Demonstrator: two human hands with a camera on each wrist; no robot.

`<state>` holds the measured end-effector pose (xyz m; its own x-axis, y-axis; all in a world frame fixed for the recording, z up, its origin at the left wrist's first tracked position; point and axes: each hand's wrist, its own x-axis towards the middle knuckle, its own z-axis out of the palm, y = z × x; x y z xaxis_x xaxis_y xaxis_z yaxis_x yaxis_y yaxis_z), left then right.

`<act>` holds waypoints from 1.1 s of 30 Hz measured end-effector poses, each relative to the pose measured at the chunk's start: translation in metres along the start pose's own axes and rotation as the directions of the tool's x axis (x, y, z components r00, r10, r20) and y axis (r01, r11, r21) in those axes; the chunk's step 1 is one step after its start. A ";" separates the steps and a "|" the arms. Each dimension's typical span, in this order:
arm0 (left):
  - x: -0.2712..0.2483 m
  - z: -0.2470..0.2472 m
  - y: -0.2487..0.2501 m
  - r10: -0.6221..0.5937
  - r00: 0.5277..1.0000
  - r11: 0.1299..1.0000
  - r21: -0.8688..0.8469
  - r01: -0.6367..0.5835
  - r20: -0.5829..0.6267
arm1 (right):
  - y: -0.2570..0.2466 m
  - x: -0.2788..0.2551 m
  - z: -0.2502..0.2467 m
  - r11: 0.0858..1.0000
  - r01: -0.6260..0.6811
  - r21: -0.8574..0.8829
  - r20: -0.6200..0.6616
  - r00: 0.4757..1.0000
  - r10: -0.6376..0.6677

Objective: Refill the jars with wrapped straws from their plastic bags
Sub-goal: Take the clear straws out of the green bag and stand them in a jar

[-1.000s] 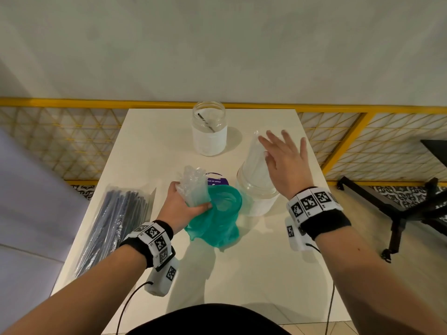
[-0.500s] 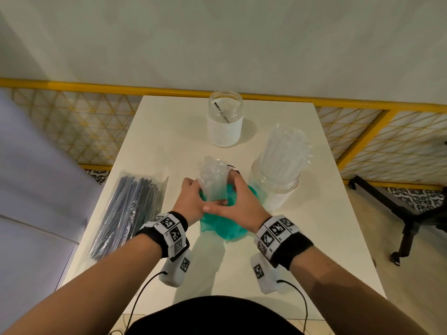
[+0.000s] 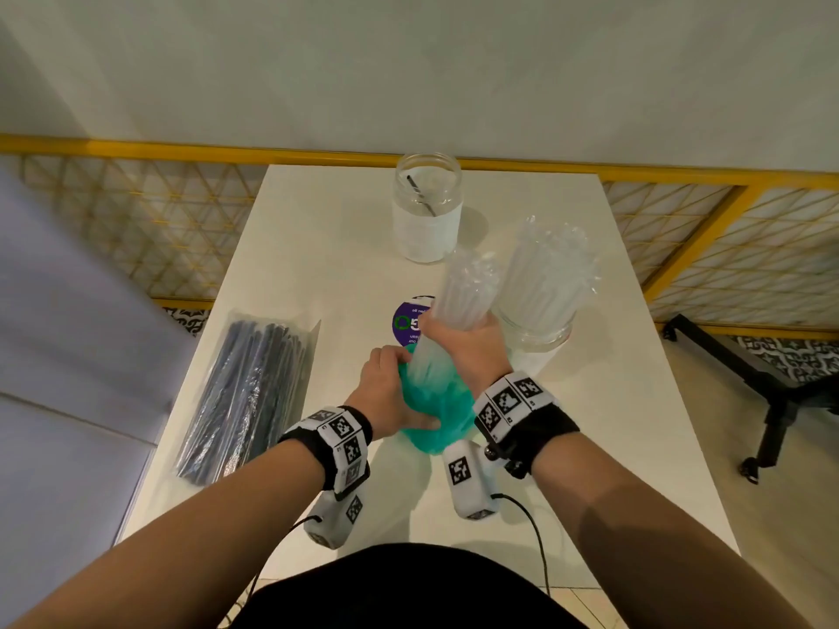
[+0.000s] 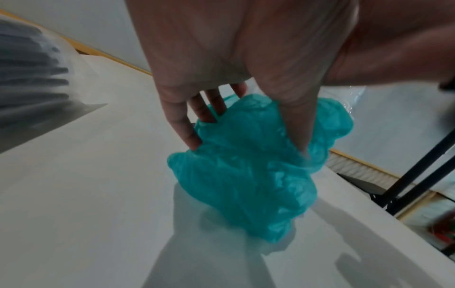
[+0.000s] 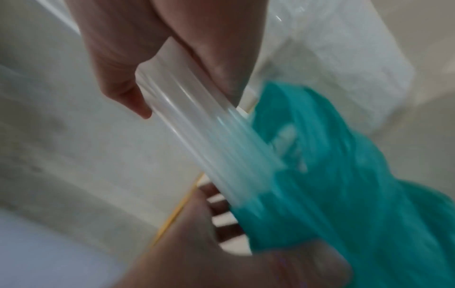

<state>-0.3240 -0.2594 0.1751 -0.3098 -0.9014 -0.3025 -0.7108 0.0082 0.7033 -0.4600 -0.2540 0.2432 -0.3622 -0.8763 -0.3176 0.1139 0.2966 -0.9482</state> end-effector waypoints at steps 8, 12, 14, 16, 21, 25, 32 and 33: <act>0.008 -0.022 0.009 -0.049 0.991 0.969 0.233 0.077 -0.124 | -0.103 -0.024 -0.052 0.907 0.419 0.044 -0.034 0.908 -0.418; 0.009 -0.028 0.050 0.182 0.941 0.926 0.373 -0.066 -0.285 | -0.123 -0.025 -0.088 0.865 0.500 0.035 -0.046 0.866 -0.498; 0.011 -0.024 0.076 0.345 0.900 0.899 0.368 -0.236 -0.266 | -0.123 -0.020 -0.100 0.866 0.499 0.007 -0.065 0.865 -0.498; 0.014 -0.015 0.098 0.457 0.869 0.848 0.386 -0.363 -0.186 | -0.122 -0.013 -0.107 0.866 0.501 -0.006 -0.067 0.864 -0.500; 0.029 0.006 0.116 0.398 0.916 0.838 0.423 -0.345 -0.042 | -0.113 -0.002 -0.110 0.862 0.504 -0.054 -0.091 0.857 -0.506; 0.033 0.006 0.119 0.382 0.923 0.895 0.271 -0.355 -0.053 | -0.115 0.006 -0.111 0.855 0.518 0.030 -0.118 0.851 -0.512; 0.034 0.003 0.123 0.337 0.939 0.920 0.235 -0.312 -0.070 | -0.113 0.016 -0.106 0.836 0.536 -0.113 -0.040 0.839 -0.543; 0.034 0.003 0.124 0.338 0.939 0.920 0.236 -0.314 -0.069 | -0.108 0.018 -0.106 0.839 0.524 -0.147 -0.030 0.845 -0.534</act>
<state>-0.4244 -0.2872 0.2496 -0.4871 -0.8733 -0.0015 -0.7056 0.3926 0.5899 -0.5772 -0.2613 0.3405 -0.3949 -0.8874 0.2378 -0.2300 -0.1550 -0.9608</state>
